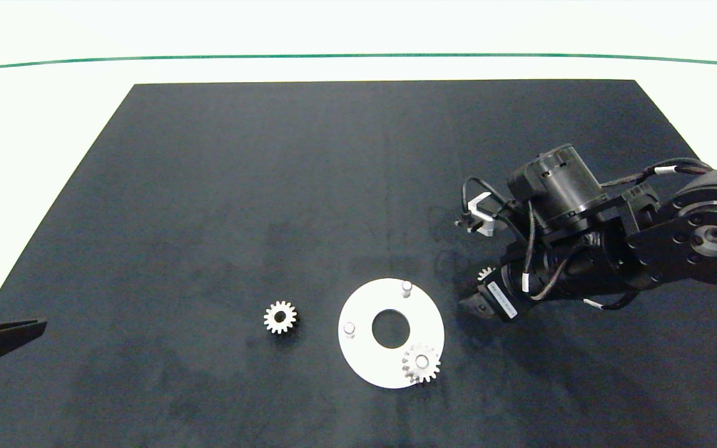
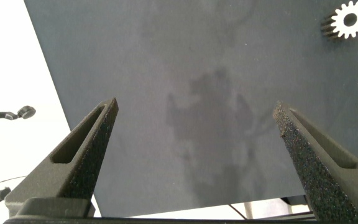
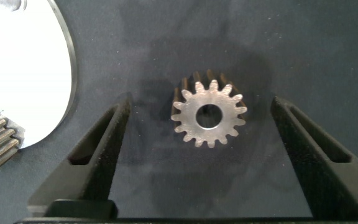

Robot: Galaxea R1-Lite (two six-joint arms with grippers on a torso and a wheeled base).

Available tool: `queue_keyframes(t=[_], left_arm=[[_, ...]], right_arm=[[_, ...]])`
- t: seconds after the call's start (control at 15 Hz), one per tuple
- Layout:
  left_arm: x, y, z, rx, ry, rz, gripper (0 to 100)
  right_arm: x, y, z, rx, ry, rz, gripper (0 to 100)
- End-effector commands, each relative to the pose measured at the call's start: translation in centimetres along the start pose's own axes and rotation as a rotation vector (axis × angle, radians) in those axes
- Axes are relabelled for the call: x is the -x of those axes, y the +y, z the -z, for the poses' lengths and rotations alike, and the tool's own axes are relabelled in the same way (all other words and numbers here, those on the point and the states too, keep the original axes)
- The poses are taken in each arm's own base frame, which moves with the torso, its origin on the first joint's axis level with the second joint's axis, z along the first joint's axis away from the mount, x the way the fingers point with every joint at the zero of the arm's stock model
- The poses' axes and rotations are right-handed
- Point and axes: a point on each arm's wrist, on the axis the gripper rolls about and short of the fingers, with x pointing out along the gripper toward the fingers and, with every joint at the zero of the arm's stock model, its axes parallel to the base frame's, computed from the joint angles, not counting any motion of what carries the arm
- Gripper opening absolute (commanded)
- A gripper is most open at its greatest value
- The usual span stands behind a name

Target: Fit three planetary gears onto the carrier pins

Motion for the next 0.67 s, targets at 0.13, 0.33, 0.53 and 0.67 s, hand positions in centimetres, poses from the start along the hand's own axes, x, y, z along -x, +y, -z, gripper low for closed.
queue_keyframes(t=[0.13, 0.33, 0.53, 0.67], left_arm=[[0.0, 0.0, 0.01, -0.002, 0.003, 0.001, 100], [0.0, 0.0, 0.01, -0.002, 0.003, 0.001, 100], [0.05, 0.0, 0.02, -0.002, 0.001, 0.0, 100], [0.27, -0.02, 0.09, -0.002, -0.006, -0.002, 100]], right_arm=[[0.13, -0.37, -0.04, -0.009, -0.004, 0.005, 82], [-0.07, -0.79, -0.14, -0.021, -0.009, 0.012, 76], [-0.37, -1.08, -0.11, -0.03, -0.013, 0.017, 70], [-0.44, -1.05, -0.08, -0.031, -0.012, 0.015, 67]])
